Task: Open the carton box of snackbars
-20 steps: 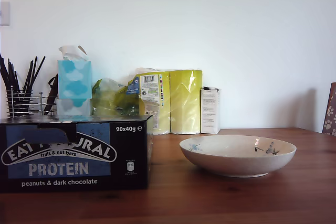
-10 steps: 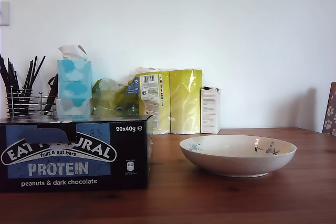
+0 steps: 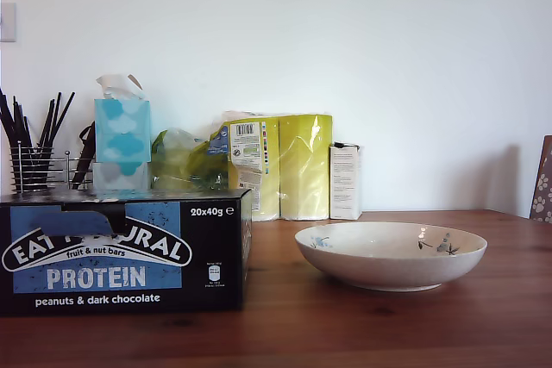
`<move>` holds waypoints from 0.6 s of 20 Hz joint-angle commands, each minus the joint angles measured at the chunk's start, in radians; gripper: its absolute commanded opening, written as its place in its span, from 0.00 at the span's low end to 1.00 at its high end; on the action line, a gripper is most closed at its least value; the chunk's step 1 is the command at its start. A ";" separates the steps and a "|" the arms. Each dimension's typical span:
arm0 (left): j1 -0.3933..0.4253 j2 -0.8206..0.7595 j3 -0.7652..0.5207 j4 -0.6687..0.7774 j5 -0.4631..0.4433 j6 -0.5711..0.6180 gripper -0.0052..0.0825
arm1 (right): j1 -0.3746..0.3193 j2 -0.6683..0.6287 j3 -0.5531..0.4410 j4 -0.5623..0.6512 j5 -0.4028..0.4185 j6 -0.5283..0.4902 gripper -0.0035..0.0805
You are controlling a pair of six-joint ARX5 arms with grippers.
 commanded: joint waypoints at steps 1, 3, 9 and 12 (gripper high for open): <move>-0.031 0.080 0.050 -0.097 0.009 0.198 0.04 | 0.024 0.036 0.029 -0.028 -0.016 0.003 0.03; -0.090 0.206 0.119 -0.194 -0.035 0.379 0.04 | 0.068 0.101 0.052 -0.044 -0.068 -0.024 0.03; -0.249 0.511 0.230 -0.168 -0.203 0.519 0.04 | 0.272 0.288 0.102 -0.045 -0.109 -0.154 0.03; -0.267 0.607 0.231 -0.072 -0.243 0.528 0.04 | 0.348 0.366 0.109 -0.001 -0.051 -0.187 0.03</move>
